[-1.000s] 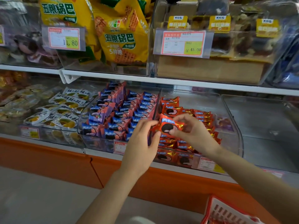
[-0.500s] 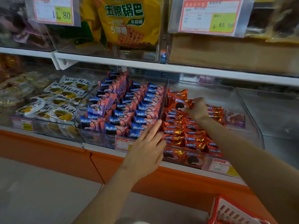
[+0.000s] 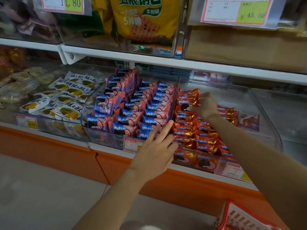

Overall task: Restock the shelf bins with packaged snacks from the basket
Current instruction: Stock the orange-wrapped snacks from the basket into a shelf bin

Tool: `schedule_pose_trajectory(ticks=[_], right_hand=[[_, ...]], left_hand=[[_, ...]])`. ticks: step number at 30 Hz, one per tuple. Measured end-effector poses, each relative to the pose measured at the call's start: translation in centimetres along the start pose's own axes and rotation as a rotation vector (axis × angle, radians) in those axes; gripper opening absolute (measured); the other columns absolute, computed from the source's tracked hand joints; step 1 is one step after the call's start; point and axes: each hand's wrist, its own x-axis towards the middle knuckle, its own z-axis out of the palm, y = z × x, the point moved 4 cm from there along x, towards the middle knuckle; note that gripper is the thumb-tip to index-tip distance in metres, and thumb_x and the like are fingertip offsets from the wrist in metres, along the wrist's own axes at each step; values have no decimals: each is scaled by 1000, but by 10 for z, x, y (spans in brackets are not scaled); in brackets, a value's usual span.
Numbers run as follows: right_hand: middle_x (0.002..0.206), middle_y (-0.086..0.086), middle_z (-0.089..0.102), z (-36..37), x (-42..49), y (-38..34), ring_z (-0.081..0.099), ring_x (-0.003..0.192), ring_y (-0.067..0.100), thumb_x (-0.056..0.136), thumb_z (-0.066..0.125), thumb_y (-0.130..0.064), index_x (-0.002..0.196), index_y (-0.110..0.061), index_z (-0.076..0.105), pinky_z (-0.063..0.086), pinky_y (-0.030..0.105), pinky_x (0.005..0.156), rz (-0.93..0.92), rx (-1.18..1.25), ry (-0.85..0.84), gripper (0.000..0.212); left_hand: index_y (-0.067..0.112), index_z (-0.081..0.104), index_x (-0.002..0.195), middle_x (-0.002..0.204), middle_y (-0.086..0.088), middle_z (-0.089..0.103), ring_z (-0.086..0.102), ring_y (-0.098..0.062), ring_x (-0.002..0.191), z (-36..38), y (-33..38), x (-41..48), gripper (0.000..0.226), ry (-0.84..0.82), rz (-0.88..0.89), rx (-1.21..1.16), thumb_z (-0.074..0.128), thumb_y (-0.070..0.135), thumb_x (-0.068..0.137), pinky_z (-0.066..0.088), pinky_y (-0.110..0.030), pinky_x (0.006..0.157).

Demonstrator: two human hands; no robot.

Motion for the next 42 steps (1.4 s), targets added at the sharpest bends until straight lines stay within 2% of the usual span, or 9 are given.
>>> schedule_pose_trajectory(ticks=[7,14,20,23,27,31,34,37,42], right_hand=[[116,13,60,-2,-15,-6,61,100,24,85,70,-15,125,-7,38,43,25,73,-153,-79,25,52],[136,16,38,4,-26,-10,59,104,32,96,52,-20,133,-9,36,50,37,80,-263,-358,-17,42],[142,16,34,-4,-50,-15,55,114,30,96,53,-21,140,-5,32,50,36,90,-298,-335,74,51],[136,11,42,-15,-81,-11,54,114,26,97,50,-21,135,-8,38,48,33,91,-336,-319,82,42],[134,2,48,-40,-128,3,58,109,18,101,41,-29,134,-18,42,49,28,82,-284,-339,31,35],[135,-3,49,-67,-180,27,57,111,15,102,33,-32,135,-24,40,49,27,84,-265,-391,-36,35],[134,-4,49,-84,-217,57,49,121,16,101,37,-25,134,-21,44,41,28,99,-293,-488,-56,34],[132,2,53,-107,-245,86,53,117,18,95,49,-8,122,-14,58,45,31,97,-343,-490,46,29],[101,10,60,-132,-293,153,55,91,23,81,52,-5,104,-6,62,39,26,79,-174,-500,174,26]], left_hand=[[16,65,99,107,-3,66,29,-29,139,-4,4,0,20,11,-41,-47,55,26,85,37,-51,107],[14,67,98,104,-5,68,34,-32,138,-7,6,0,20,24,-68,-91,57,21,82,39,-54,105],[12,69,95,101,-6,68,35,-32,138,-10,6,2,25,-37,-110,-147,76,10,72,41,-55,102],[12,69,98,104,-7,68,25,-29,141,-10,6,3,26,-56,-125,-153,74,5,73,31,-51,107],[13,56,126,136,-7,52,-12,-21,144,-13,8,3,34,-128,-119,-106,47,8,94,0,-51,116],[14,50,136,145,-11,43,2,-33,146,-23,19,7,44,-166,-95,67,48,9,92,-20,-50,106],[7,65,118,122,-17,62,42,-39,131,-27,34,9,55,-140,-69,57,79,1,65,12,-57,110],[5,72,101,98,-16,70,65,-35,100,-26,67,13,58,-7,36,-104,88,-4,45,47,-50,92],[13,70,93,91,-8,67,64,-28,90,-17,144,12,23,65,216,-198,70,7,71,52,-40,81]])
